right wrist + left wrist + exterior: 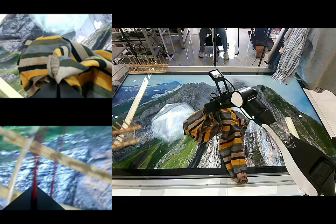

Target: Fold the clothes and pants, and hang the long-sleeved shirts on hangers.

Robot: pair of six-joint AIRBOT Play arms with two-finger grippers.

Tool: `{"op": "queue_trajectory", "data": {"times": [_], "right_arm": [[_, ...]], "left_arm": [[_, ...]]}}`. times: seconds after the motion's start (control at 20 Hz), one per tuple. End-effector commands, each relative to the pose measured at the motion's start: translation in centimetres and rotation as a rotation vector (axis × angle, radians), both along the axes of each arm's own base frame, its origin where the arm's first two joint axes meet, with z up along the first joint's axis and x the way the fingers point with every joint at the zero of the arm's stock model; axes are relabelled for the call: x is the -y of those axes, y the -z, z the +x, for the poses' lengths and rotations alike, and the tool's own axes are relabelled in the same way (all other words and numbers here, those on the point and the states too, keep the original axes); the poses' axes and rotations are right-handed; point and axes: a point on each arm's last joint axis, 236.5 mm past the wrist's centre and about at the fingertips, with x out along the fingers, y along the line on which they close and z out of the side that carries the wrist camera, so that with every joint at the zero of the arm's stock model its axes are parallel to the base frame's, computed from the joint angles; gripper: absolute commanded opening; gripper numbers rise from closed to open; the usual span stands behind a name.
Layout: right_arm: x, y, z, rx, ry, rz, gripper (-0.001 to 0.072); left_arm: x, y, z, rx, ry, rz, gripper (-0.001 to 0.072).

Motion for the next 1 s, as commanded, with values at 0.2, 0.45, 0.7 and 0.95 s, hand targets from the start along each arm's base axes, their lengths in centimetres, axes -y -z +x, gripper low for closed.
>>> {"op": "queue_trajectory", "data": {"times": [0.2, 0.45, 0.7, 0.95], "right_arm": [[-0.2, -0.1, -0.2, -0.011, -0.002, 0.012, 0.0023], [-1.0, -0.3, -0.9, -0.04, -0.011, 0.05, 0.0023], [-0.9, -0.2, -0.9, -0.041, -0.011, 0.046, 0.0022], [2.2, -2.7, 2.6, 0.087, 0.068, 0.003, 0.0021]], "left_arm": [[2.0, -3.6, 2.6, 0.145, 0.036, -0.037, 0.0012], [6.2, -13.7, 6.9, 0.437, 0.206, -0.009, 0.0011], [13.9, -29.3, 9.0, 0.841, 0.444, 0.082, 0.0011], [31.7, -34.7, 7.4, 1.084, 1.06, -0.251, 0.0011]]}}
